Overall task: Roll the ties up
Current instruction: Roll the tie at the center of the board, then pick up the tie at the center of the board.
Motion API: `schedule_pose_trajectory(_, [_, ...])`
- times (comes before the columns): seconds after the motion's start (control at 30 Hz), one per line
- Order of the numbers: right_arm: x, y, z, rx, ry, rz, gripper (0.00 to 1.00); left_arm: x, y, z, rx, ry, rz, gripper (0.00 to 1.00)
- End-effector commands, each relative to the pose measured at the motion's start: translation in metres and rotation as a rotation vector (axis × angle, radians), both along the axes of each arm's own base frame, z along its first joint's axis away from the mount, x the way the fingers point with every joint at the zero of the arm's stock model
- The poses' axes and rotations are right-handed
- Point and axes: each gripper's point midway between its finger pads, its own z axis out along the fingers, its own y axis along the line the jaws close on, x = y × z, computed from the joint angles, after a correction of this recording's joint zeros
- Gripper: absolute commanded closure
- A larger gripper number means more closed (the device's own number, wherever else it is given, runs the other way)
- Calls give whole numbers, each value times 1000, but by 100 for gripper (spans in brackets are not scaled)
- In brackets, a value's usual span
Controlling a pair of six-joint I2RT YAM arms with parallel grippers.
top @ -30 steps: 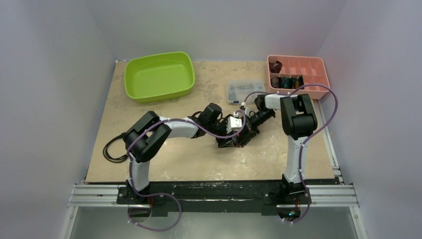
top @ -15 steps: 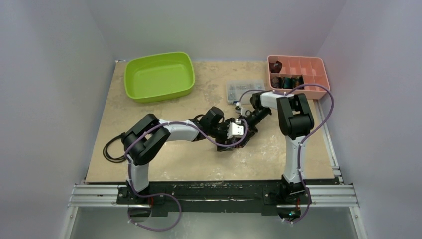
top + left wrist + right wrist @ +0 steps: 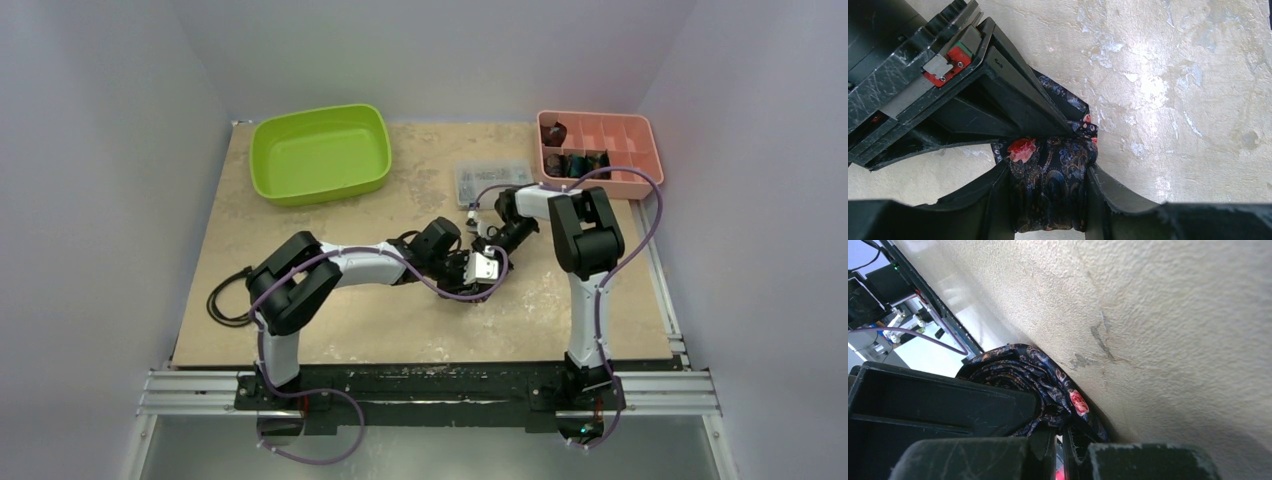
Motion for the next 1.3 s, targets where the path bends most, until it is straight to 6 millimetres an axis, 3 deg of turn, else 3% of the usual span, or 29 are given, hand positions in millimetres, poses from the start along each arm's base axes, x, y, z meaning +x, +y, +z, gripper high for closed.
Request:
schedule_pose_trajectory(0.0, [20, -13, -31, -59, -187, 91, 99, -4, 23, -25, 100, 45, 67, 68])
schedule_pose_trajectory(0.13, [28, -9, -1, 37, -221, 22, 80, -9, 40, -47, 154, 90, 100, 74])
schedule_pose_trajectory(0.27, [37, -18, 29, 115, -244, -52, 65, -8, 51, -60, 179, 112, 110, 76])
schedule_pose_trajectory(0.37, [40, -28, 45, 142, -262, -88, 58, -7, 54, -65, 185, 115, 102, 77])
schedule_pose_trajectory(0.47, [41, -37, 47, 124, -286, -121, 45, -5, 54, -66, 184, 125, 100, 79])
schedule_pose_trajectory(0.67, [41, -36, 22, 118, -285, -167, 12, -3, 50, -66, 182, 145, 115, 79])
schedule_pose_trajectory(0.87, [36, -15, 15, 209, -261, -170, 12, -4, 52, -68, 189, 161, 123, 79])
schedule_pose_trajectory(1.03, [14, 11, 34, 355, -186, -134, 24, -4, 54, -69, 193, 167, 127, 79])
schedule_pose_trajectory(1.27, [5, 13, 53, 414, -188, -114, 41, -3, 55, -69, 193, 168, 127, 79])
